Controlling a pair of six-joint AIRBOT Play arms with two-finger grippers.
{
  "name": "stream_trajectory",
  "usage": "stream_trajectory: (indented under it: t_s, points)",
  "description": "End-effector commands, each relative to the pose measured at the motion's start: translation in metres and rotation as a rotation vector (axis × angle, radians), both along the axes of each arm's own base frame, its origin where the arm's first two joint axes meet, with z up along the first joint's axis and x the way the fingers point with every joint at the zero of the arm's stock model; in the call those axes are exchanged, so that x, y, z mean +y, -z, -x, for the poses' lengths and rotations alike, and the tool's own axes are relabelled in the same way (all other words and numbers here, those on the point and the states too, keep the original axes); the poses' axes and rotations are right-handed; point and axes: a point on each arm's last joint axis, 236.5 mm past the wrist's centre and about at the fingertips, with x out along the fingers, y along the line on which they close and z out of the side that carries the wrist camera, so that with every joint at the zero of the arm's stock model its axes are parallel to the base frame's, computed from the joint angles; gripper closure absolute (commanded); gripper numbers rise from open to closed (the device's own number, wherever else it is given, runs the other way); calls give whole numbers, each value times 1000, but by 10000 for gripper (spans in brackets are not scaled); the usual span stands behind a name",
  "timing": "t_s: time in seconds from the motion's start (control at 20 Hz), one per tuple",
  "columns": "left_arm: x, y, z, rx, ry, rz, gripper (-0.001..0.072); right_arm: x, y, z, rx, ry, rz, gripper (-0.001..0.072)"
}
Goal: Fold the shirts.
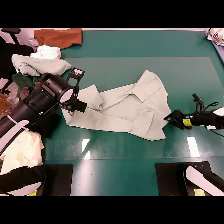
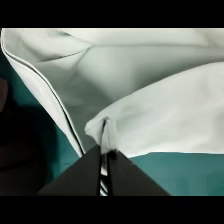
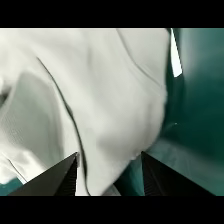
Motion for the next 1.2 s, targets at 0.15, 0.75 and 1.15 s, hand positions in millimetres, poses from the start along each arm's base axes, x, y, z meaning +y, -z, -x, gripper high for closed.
stream_trajectory:
  t_s: [0.15,0.75,1.15]
  points:
    - [0,-1,-1,-2,2,1,682,37,31,4,86,-89,-44,361]
    - [-3,-1,-4,-16,8,12,682,-18,-30,-39,-109,3,41,636]
    - [-5,-1,-3,-14,8,21,682,4,4,-22,34,-75,-32,437]
